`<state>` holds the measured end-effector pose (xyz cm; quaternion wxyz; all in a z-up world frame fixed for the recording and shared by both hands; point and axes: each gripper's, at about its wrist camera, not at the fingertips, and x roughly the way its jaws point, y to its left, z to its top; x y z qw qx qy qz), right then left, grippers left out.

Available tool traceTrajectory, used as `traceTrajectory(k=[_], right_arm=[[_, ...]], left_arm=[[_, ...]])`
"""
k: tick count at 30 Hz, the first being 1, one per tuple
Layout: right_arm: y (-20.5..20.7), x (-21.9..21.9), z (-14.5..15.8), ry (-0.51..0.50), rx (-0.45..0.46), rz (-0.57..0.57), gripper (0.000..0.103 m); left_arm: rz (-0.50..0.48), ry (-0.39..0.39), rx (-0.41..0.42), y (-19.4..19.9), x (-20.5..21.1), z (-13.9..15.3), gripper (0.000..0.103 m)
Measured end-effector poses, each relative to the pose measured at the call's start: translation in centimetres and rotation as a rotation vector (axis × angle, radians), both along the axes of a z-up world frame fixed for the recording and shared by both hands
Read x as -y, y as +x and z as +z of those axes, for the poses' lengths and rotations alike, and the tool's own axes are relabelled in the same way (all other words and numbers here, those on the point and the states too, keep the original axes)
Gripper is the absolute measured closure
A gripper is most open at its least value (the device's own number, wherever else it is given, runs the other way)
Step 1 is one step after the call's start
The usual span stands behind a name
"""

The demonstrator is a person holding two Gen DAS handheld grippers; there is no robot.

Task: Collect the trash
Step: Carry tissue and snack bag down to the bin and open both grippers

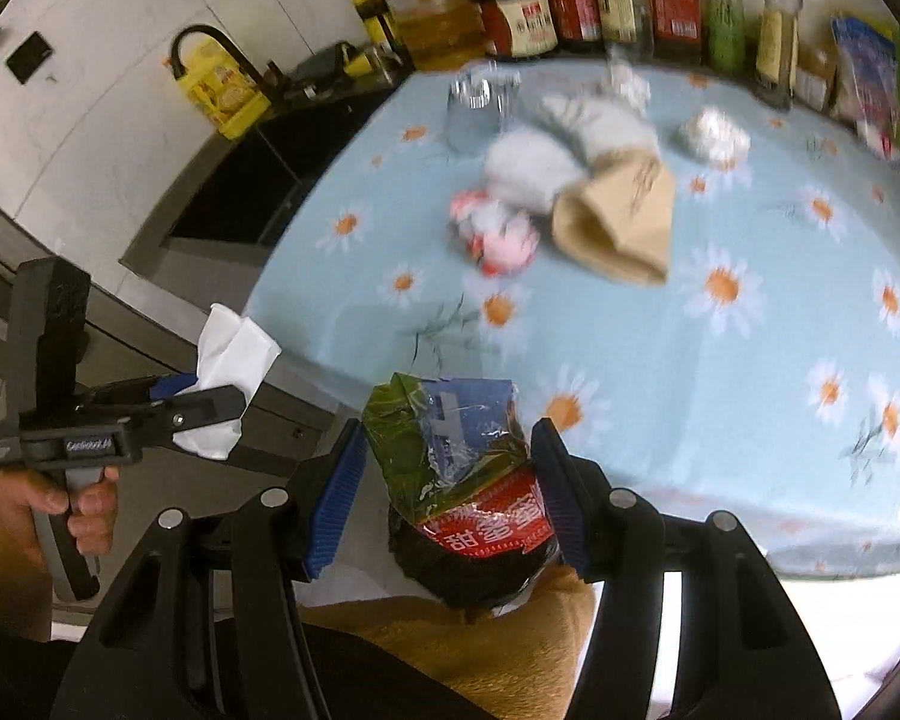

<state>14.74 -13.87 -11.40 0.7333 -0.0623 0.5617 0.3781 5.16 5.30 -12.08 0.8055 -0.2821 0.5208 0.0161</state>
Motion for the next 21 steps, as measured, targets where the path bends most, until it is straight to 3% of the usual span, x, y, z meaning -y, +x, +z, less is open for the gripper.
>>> traceTrajectory(k=[9,18,21], right_arm=[[-3.2,-0.4,-3.3,-0.045,-0.078,-0.047,0.046],[-4.3,0.1,-3.3,0.009,-0.127,-0.090,0.045],[-4.1,0.5,-3.0,0.037,-0.149,-0.103,0.035]], left_arm=[[-0.107,-0.007,-0.057,-2.3,1.7,-3.3,0.031],[-0.172,0.027,-0.066,-2.7,4.0,-3.8,0.030],[-0.191,0.039,-0.070,-2.3,4.4,-4.0,0.017]])
